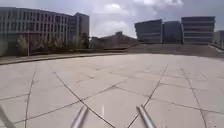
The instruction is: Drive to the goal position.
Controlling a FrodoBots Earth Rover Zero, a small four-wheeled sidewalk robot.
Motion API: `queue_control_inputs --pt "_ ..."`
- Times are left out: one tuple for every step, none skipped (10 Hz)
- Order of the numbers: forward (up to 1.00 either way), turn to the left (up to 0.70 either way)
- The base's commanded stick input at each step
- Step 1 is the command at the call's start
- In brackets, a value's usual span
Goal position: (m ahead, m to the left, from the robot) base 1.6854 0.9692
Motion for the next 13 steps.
queue_control_inputs --pt "1.0 -0.36" --pt "1.0 -0.36" --pt "1.0 -0.36" --pt "1.0 -0.36" --pt "1.0 -0.36" --pt "1.0 -0.36" --pt "1.0 -0.36" --pt "1.0 -0.36" --pt "1.0 -0.36" --pt "1.0 -0.36" --pt "1.0 -0.36" --pt "1.0 -0.36" --pt "1.0 -0.36"
